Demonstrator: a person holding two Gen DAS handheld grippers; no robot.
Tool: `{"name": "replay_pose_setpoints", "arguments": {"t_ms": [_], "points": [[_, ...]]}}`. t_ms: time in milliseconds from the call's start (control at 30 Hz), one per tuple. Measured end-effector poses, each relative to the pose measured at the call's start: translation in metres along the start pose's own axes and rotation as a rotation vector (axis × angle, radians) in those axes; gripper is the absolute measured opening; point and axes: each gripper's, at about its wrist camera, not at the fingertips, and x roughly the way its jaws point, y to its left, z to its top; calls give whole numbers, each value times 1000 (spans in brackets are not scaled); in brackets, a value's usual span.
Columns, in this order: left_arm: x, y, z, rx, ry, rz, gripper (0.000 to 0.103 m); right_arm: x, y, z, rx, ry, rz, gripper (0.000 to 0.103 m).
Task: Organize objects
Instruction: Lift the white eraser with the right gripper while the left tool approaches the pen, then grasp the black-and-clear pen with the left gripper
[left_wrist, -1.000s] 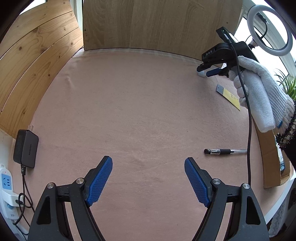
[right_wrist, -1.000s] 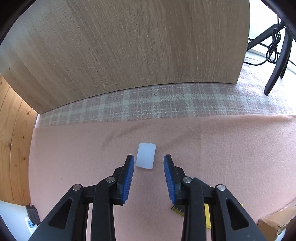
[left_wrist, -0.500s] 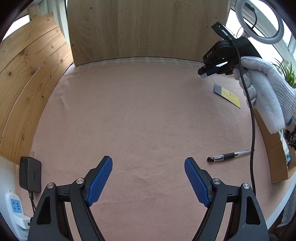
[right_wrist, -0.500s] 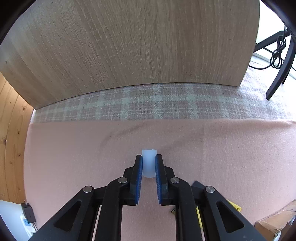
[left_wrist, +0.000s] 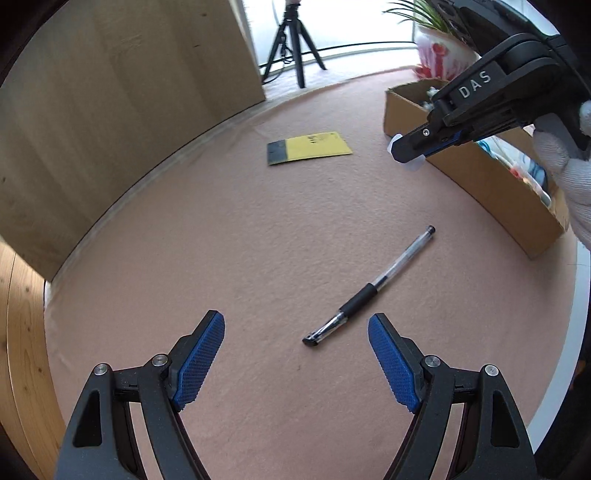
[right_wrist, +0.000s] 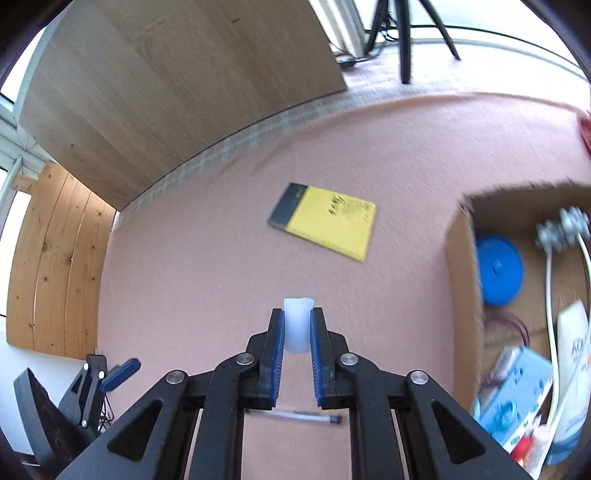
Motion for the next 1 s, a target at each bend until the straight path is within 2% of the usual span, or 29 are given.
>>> {"name": "replay_pose_setpoints", "arguments": {"t_ms": [100,233,333,400,467,600,667,767,933,1000], "points": [[10,-13,13,81,29,-44,83,-13,-15,-33,48,-7,27,12],[26,-30,29,148,59,-62,83,-34,-25,-65,62,-29,42,12],[37,-42,38,157,84,-83,83,-41,-19,-82,42,-37,39,12],[46,-43,41,139,109,-86,78,-43,-15,-90,30,-40,31,12],[56,-40,41,100,151,-97,61,-44,-13,-95,20,-44,26,12],[60,-31,37,-17,159,-154,46,-48,-12,-98,7,-61,7,12],[58,-28,34,-66,147,-146,35,-46,-14,-98,11,-53,12,12],[55,-22,27,-152,137,-142,24,-41,-12,-99,1,-37,14,12],[52,-10,13,-303,146,-144,17,-29,-3,-99,-30,-9,19,12],[50,-5,7,-402,157,-150,14,-24,1,-99,-39,5,21,12]]}}
